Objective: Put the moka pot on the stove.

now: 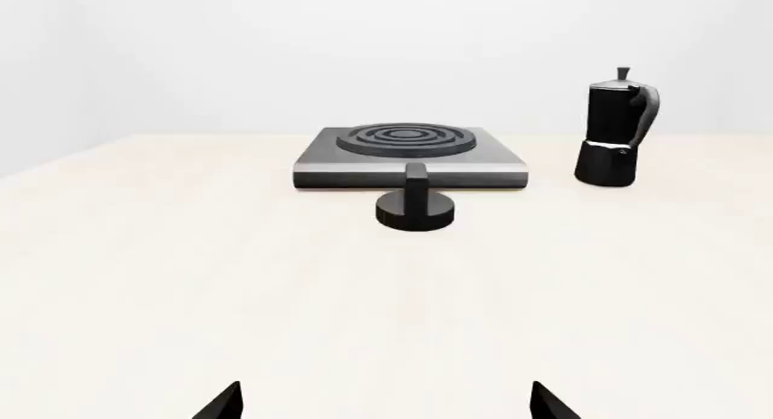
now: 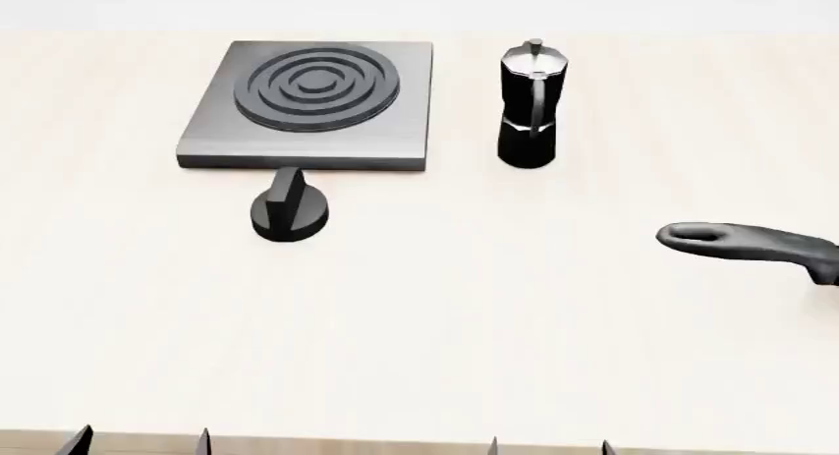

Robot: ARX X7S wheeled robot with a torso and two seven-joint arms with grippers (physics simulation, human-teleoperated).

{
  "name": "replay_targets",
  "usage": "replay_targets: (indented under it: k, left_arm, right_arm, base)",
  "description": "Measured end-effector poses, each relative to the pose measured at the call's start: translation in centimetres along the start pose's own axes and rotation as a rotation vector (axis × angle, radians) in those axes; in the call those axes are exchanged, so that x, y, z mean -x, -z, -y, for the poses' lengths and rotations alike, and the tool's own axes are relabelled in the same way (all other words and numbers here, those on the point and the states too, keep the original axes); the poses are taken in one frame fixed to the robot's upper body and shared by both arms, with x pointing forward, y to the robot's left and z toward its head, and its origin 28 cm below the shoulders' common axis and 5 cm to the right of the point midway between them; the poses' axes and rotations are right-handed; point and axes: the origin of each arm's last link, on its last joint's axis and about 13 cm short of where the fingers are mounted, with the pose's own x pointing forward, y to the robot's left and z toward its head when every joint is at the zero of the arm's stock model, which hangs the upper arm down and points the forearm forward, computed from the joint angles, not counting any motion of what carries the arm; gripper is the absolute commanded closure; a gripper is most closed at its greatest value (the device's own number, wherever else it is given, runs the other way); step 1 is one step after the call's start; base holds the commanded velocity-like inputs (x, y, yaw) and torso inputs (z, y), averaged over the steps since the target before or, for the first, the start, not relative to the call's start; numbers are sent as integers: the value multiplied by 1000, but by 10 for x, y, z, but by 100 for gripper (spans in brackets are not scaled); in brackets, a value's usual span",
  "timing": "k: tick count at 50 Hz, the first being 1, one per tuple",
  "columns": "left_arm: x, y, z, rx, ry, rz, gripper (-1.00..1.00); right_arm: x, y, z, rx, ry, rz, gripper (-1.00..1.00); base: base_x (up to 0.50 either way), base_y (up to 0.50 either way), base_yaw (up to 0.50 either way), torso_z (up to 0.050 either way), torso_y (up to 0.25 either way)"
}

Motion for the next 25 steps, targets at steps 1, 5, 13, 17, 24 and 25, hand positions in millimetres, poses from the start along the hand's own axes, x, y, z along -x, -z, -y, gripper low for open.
replay_targets:
  k: [1,5,13,17,24,25]
  left_arm:
    - [-3,0,1,-5,-8,12,-100]
    - [-2,-1,1,-3,-5,10,-100]
    - [-1,0,0,-4,1,14,-100]
    - [-1,0,0,-8,6,23,-100]
    - [-1,0,0,-26,4,39,-100]
    - [-1,0,0,-26,4,42,-100]
  right_arm:
    - [-3,0,4,2,-7,12,-100]
    - [-3,-1,3,1,-4,9,-100]
    - [-2,0,1,-7,-1,1,-100]
    - [-2,0,0,-9,-1,-1,-100]
    - [-2,1,-2,-12,-2,-1,-100]
    - [-2,0,-2,-12,-3,-1,-100]
  base:
    - [0,0,0,0,0]
    - [0,0,0,0,0]
    - [0,0,0,0,0]
    - [0,0,0,0,0]
    - [0,0,0,0,0]
    - [0,0,0,0,0]
